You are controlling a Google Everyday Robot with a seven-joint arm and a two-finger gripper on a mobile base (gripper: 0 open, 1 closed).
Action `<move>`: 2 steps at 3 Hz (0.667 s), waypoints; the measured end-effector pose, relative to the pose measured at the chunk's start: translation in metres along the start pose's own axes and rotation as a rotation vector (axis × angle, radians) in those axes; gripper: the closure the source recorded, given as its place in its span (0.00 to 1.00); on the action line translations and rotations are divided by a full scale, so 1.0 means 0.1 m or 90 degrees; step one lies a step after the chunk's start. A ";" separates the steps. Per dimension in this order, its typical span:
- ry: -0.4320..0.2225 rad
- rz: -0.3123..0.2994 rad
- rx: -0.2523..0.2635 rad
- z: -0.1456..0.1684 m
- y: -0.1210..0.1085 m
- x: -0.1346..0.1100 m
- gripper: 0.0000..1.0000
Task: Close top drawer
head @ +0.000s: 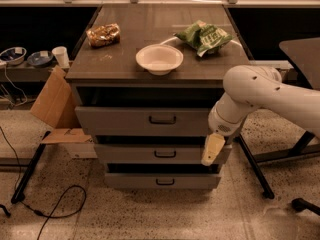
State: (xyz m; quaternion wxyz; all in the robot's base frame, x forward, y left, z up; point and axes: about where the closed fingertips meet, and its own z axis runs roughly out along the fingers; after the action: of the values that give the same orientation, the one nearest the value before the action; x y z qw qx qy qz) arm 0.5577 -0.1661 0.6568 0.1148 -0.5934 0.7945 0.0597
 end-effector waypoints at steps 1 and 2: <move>0.001 0.015 0.016 0.02 -0.19 -0.08 0.00; 0.002 0.015 0.016 0.02 -0.18 -0.07 0.00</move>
Offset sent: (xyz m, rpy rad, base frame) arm 0.0286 0.0031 0.0016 -0.0083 -0.0202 -0.0360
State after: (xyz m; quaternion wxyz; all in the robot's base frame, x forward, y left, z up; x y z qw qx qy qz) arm 0.5766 -0.1645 0.6576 0.1203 -0.5823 0.8024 0.0506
